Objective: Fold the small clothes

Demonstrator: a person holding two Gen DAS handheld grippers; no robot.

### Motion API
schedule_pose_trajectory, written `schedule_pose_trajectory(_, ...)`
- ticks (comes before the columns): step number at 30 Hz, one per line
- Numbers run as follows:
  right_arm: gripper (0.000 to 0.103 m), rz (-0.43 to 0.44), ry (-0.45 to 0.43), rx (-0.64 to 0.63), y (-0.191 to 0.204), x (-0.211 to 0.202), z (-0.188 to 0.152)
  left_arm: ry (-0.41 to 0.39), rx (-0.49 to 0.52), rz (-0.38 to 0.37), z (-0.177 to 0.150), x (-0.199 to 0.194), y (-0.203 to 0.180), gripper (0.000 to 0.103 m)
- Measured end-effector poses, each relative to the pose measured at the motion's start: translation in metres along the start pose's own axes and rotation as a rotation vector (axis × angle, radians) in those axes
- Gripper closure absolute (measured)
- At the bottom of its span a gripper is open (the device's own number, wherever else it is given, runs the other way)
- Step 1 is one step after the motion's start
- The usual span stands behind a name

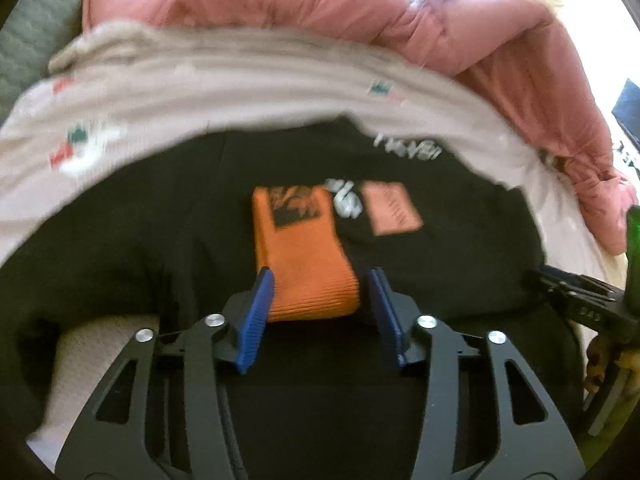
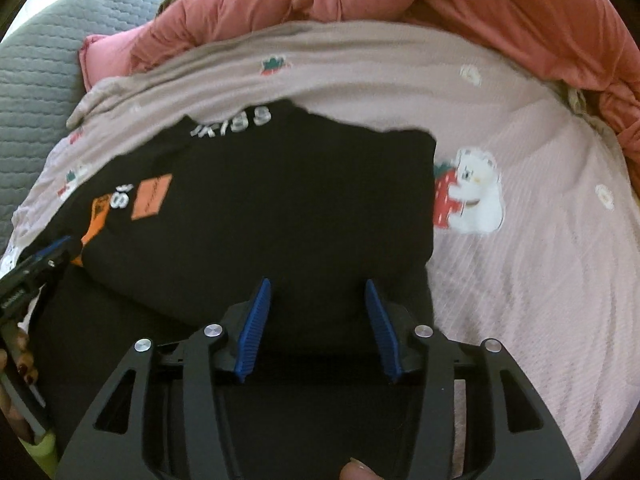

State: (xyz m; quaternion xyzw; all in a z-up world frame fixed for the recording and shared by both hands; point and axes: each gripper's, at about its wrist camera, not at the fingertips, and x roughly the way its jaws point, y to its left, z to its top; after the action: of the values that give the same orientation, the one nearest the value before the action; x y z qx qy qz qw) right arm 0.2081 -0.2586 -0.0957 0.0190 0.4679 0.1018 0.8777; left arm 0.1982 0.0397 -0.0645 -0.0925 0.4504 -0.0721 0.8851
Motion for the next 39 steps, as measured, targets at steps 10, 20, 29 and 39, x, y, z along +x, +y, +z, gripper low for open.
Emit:
schedule_pose_trajectory(10, 0.045, 0.04, -0.032, -0.006, 0.004, -0.016, -0.005, 0.004, -0.08, -0.061, -0.003, -0.014, 0.015, 0.046)
schedule_pose_trajectory(20, 0.02, 0.102, -0.089, -0.015, 0.018, -0.041, -0.006, -0.088, -0.034, -0.001, -0.006, -0.054, 0.009, 0.028)
schedule_pose_trajectory(29, 0.009, 0.11, -0.152, -0.031, 0.027, -0.069, -0.003, -0.136, -0.037, 0.059, -0.009, -0.078, 0.015, 0.01)
schedule_pose_trajectory(39, 0.006, 0.129, -0.186, -0.067, 0.046, -0.087, -0.004, -0.178, -0.049, 0.104, -0.014, -0.105, 0.027, 0.01)
